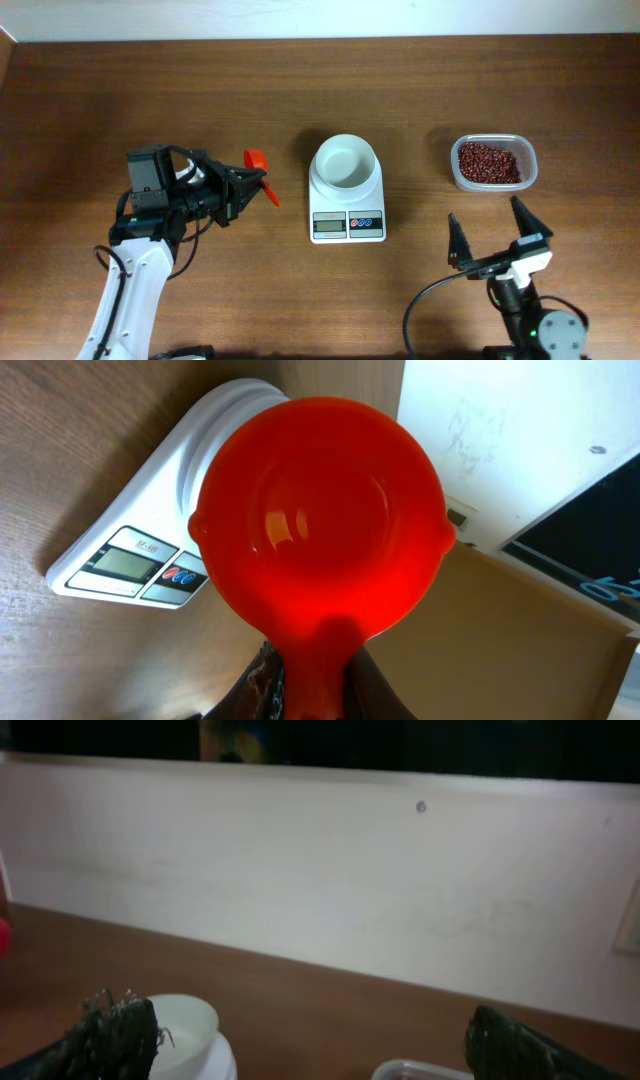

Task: Scoop item into bowl and weigh 50g on scale
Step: 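Raise the scoop upright with the left gripper toward the center, then reach the right gripper to the scoop handle held by the left gripper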

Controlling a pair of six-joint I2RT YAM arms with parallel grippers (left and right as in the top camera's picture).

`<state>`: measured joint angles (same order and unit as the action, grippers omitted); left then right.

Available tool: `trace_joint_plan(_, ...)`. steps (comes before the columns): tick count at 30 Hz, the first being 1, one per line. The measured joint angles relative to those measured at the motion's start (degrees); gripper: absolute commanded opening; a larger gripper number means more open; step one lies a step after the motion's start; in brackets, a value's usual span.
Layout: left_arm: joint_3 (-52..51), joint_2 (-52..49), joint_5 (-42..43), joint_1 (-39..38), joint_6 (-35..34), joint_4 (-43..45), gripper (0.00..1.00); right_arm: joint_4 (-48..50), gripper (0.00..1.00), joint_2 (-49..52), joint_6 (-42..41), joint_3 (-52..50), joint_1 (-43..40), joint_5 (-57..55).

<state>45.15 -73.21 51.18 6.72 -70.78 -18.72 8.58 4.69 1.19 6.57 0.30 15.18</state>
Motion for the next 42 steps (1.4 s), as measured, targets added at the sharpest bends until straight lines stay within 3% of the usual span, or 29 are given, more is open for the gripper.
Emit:
trace_joint_plan(3, 0.0, -0.09, -1.29, 0.02, -0.02, 0.76, 0.0, -5.62, 0.99, 8.33, -1.66, 10.93, 0.0, 1.36)
trace_joint_plan(12, 0.13, -0.2, -7.34, 0.0, -0.42, 7.87, 0.0, -31.67, 0.99, 51.39, -3.08, 51.58, -0.02, 20.68)
trace_joint_plan(17, 0.17, -0.31, -6.49, 0.0, -0.17, 7.63, 0.0, -32.22, 0.99, 66.49, -4.37, 60.24, -0.13, 37.44)
trace_joint_plan(18, 0.17, -0.31, -6.08, 0.0, 0.09, 7.58, 0.0, -32.3, 0.95, 68.54, -5.38, 60.24, -0.13, 40.61)
trace_joint_plan(19, 0.17, -0.31, -5.49, 0.0, 0.59, 7.56, 0.0, -31.21, 0.74, 71.52, -7.37, 60.24, -0.11, 44.83)
trace_joint_plan(20, 0.2, -0.31, -5.07, 0.0, 1.46, 7.48, 0.0, -29.88, 0.59, 73.33, -8.5, 60.24, -0.11, 46.84)
trace_joint_plan(22, 0.2, -0.31, -4.61, 0.0, 2.89, 7.1, 0.0, -28.26, 0.46, 77.35, -12.0, 60.24, 0.28, 49.88)
trace_joint_plan(25, 0.2, -0.31, -4.24, 0.0, 4.63, 6.67, 0.0, -28.35, 0.47, 80.98, -16.24, 60.24, 2.91, 48.28)
trace_joint_plan(31, 0.2, -0.31, -8.13, 0.0, 5.01, 4.33, 0.0, -28.26, 0.52, 81.88, -18.4, 60.28, 18.16, 31.76)
trace_joint_plan(36, 0.2, -0.31, -9.77, 0.0, 0.46, 0.63, 0.0, -27.23, 0.54, 81.88, -19.65, 60.28, 30.62, 17.25)
trace_joint_plan(42, 0.2, -0.31, -6.93, 0.0, -5.18, -3.34, 0.0, -24.3, 0.54, 81.88, -25.09, 60.28, 38.53, 8.52)
